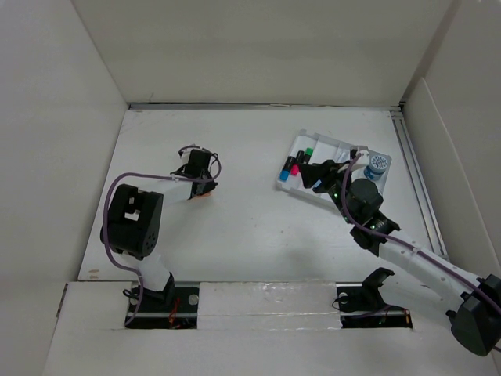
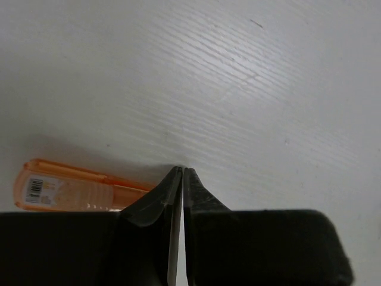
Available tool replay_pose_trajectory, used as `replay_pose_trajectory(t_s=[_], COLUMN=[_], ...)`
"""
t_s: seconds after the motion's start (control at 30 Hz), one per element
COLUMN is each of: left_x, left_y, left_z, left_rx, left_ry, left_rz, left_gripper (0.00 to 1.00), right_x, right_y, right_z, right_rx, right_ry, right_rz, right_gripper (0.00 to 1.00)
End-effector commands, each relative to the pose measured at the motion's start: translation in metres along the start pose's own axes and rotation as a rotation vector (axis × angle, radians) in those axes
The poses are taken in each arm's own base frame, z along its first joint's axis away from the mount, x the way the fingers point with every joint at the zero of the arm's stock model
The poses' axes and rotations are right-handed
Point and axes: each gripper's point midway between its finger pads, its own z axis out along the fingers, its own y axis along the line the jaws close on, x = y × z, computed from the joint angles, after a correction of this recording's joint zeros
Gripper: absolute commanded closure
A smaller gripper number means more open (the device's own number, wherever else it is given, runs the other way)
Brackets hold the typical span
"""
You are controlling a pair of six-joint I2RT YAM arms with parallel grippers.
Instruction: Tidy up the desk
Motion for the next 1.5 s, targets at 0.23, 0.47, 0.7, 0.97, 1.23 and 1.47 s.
replay_pose_trajectory(t_s=[0.23, 0.47, 0.7, 0.97, 1.23, 1.47], left_x=[0.036, -0.014, -0.036, -0.016, 0.000, -0.003], left_y=[-0.055, -0.058, -0.021, 0.024, 0.049, 0.062], left_z=[-0.022, -0.050, -0.077, -0.079, -0.050, -0.021], left_rx=[0.374, 0.348, 0.213, 0.075, -0.123, -0.175], left_ry=[0.133, -0.047, -0.193, -0.170, -0.105, -0.065], left_rz=[-0.029, -0.081, -0.212, -0.426, -0.457, -0.491], left_gripper=[1.00, 0.90, 0.68, 0.48, 0.48, 0.50], right_x=[-0.030, -0.023, -0.023, -0.021, -0.017, -0.014], right_y=[0.018, 0.023, 0.022, 0.028, 0.033, 0.038], right_z=[0.001, 0.005, 0.006, 0.007, 0.009, 0.011], right_rx=[-0.048, -0.071, -0.065, -0.096, -0.120, -0.146], right_ry=[-0.065, -0.038, -0.035, -0.019, 0.005, 0.021], right_rz=[-0.009, -0.011, -0.019, -0.026, -0.028, -0.026], right_gripper=[0.41, 0.40, 0.38, 0.32, 0.30, 0.30])
